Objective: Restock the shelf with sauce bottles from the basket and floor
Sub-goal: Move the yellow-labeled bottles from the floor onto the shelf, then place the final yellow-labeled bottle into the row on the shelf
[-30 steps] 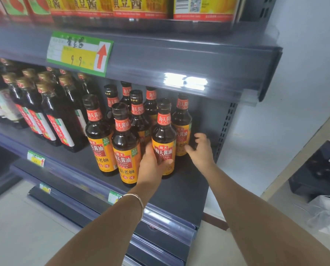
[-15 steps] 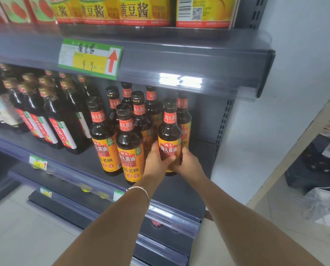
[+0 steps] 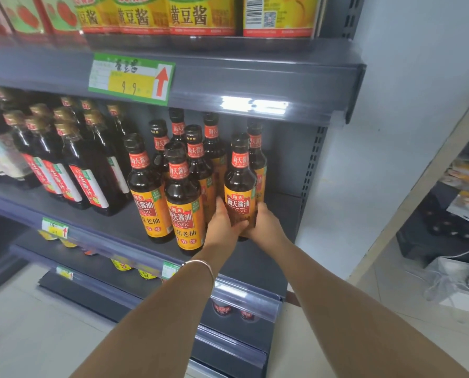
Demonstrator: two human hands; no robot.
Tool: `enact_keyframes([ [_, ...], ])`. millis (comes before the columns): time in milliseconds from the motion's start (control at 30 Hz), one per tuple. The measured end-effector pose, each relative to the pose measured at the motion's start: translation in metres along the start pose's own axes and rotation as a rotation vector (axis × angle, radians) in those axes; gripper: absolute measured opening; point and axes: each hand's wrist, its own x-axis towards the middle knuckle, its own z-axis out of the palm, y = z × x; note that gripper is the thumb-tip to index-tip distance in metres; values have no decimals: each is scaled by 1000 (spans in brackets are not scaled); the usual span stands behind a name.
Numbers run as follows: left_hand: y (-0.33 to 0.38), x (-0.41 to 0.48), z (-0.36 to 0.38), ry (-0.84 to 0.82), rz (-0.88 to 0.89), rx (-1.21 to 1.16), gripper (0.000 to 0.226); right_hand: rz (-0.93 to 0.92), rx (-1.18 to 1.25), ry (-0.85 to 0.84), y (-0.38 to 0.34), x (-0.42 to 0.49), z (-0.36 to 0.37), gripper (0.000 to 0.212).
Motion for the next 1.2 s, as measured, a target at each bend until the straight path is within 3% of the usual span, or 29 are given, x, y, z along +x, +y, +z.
enact_keyframes([
  [133,-4,-27,-4,6,-38,78,64,13,-59,30,6,-21,-5,78],
  [300,-13,-54,-10,-53,7,169,29,92,-179,58,7,-62,-18,60],
  [567,-42,-121,-28,-248,267,607,29,171,-248,186,12,-167,-10,45],
  [767,-106,-184,-31,-392,418,860,32,332,-387,71,48,-264,46,42],
  [1033,-198,-246,56,-606,428,719,27,547,-341,-33,161,-356,130,44],
  [1200,-291,-270,134,-620,500,727,27,626,-308,-116,255,-385,216,44],
])
